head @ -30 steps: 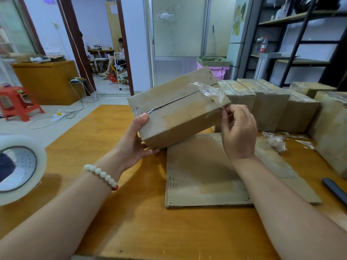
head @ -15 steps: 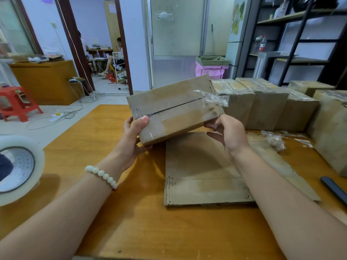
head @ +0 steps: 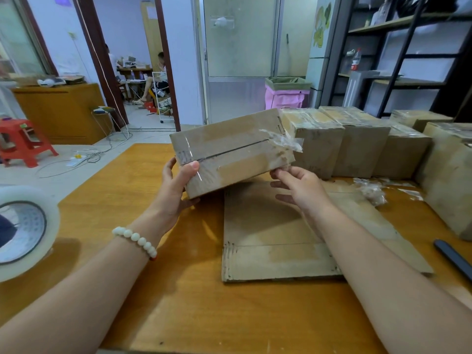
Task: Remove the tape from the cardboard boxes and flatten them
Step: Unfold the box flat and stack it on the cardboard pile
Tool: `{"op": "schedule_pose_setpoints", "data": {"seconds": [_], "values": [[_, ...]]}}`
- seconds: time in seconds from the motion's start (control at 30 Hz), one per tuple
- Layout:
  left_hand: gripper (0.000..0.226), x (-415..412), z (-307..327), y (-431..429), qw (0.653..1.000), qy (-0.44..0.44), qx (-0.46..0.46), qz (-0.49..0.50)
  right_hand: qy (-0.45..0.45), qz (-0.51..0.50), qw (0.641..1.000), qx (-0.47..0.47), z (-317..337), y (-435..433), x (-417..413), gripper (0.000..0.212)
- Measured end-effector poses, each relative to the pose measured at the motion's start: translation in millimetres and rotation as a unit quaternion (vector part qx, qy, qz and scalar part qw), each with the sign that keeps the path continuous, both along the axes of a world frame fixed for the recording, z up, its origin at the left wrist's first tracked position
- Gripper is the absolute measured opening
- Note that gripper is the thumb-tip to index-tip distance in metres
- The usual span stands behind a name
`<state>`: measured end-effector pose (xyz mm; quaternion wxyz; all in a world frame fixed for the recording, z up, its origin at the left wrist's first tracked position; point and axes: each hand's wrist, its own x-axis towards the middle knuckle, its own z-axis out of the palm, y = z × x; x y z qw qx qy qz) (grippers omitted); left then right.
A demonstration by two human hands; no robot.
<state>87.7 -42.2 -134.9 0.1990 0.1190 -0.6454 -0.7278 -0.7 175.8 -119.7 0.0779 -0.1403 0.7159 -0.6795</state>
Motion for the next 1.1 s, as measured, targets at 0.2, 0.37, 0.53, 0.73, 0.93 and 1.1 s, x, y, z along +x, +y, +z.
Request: {"op": "schedule_pose_setpoints", "data": {"seconds": [0.2,0.37,0.53,0.73,0.93,1.1], "values": [[0.119,-2,0,-1,1.0,0.004,-0.015,-0.008,-0.023,0.004,0.998,0.055,1,0,-1,0.023],[0.119,-2,0,-4,1.0,-0.001,-0.019,-0.015,-0.079,0.054,0.994,0.058,10,7,1,0.028],[0.118,-3,0,-4,1.0,-0.002,-0.021,-0.016,-0.101,0.084,0.987,0.089,11,12,1,0.017],[0.122,-4,0,-3,0.999,0.004,-0.052,-0.009,-0.03,0.045,0.987,0.153,14,13,3,0.018],[0.124,-5,0,-1,0.998,0.012,-0.056,-0.003,0.238,-0.108,0.929,0.264,5,10,6,0.047],[0.123,-6,-1,0,0.998,0.011,-0.055,-0.003,0.455,-0.127,0.851,0.229,-5,7,1,0.053]]}}
